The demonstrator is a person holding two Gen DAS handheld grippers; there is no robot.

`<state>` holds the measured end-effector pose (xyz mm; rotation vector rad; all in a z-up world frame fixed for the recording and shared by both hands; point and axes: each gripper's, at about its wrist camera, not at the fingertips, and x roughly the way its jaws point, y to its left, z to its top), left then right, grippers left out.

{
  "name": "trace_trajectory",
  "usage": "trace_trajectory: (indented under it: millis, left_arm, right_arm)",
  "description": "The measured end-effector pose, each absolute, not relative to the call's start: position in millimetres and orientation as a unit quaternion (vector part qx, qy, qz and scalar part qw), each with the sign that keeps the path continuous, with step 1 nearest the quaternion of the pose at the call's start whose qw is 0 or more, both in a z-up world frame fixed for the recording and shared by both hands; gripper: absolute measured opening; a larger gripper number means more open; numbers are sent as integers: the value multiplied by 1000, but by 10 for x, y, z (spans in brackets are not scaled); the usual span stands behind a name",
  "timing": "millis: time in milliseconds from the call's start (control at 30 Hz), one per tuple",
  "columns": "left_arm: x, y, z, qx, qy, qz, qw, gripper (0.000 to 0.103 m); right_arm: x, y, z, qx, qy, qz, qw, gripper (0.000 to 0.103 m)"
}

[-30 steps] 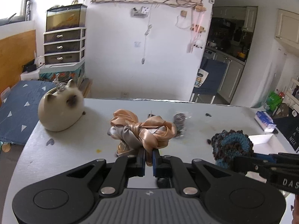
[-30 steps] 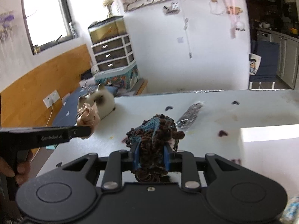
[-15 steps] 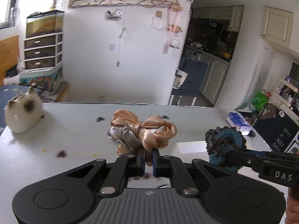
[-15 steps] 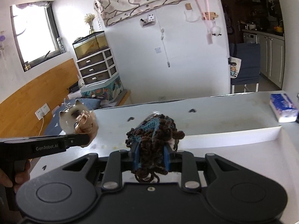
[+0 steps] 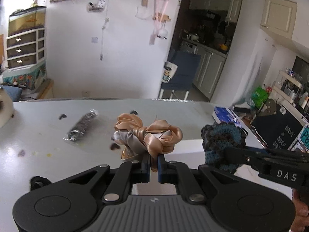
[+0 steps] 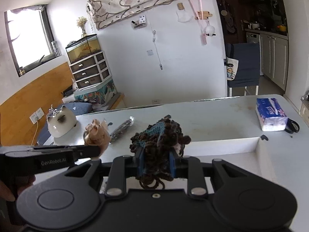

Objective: Organize soft objects
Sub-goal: 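Carry both scrunchies over the white tray with both tools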

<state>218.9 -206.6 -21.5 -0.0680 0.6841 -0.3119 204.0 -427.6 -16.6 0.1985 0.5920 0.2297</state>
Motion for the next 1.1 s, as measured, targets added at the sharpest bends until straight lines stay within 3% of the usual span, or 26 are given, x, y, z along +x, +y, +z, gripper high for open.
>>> trace_trajectory:
  millis: [633, 967, 1100]
  left_arm:
    - [2896, -2636, -1093, -40, 516, -179, 837, 8]
    - [3093, -2644, -1335, -15, 539, -134, 831, 9]
    - [3118, -2613, -1364, -23, 542, -135, 829, 16]
  right_arm:
    - [2282, -4602, -795, 104, 392, 102, 909, 27]
    - [2440, -4460, -993, 91, 416, 141, 893, 28]
    - [2486, -4375, -1066, 77, 433, 144, 886, 29]
